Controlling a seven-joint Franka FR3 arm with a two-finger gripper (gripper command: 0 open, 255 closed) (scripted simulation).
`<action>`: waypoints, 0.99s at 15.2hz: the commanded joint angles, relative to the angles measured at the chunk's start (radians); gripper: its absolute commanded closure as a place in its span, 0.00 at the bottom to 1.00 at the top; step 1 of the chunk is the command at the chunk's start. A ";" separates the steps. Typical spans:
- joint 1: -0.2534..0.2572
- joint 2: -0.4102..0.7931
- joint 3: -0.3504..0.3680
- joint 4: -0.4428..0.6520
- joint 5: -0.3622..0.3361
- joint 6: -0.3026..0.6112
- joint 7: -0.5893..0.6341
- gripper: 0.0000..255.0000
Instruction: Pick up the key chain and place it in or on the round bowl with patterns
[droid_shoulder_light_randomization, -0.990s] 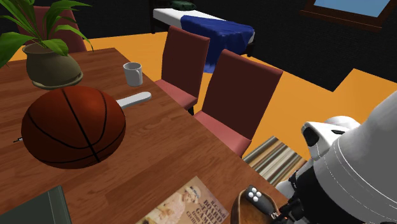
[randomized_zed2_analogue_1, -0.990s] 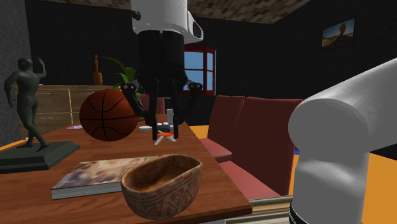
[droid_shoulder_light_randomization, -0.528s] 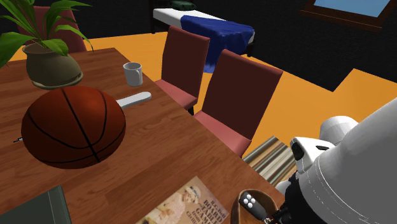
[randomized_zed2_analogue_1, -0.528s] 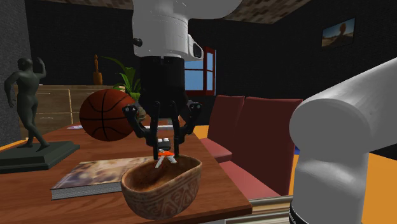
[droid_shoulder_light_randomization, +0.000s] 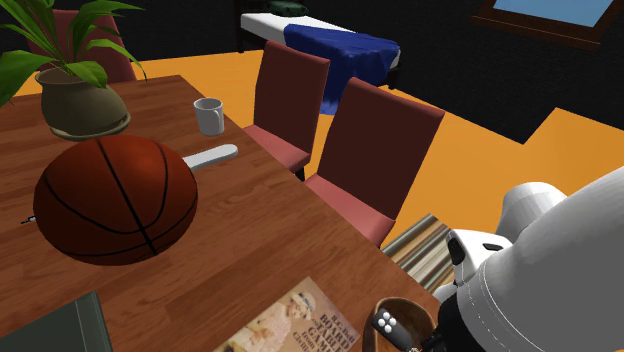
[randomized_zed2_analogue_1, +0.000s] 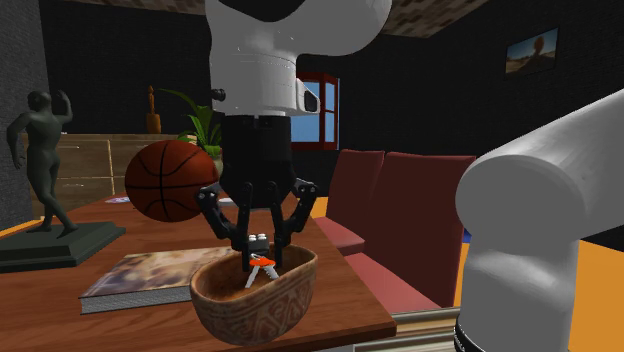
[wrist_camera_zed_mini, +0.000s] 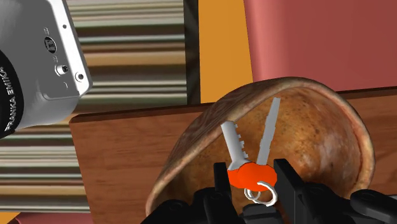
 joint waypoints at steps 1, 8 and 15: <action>0.000 0.000 0.000 0.000 0.000 0.001 0.000 1.00; 0.000 0.000 0.001 0.000 0.000 0.001 0.000 0.00; -0.015 -0.020 -0.074 0.104 -0.065 -0.123 0.010 0.00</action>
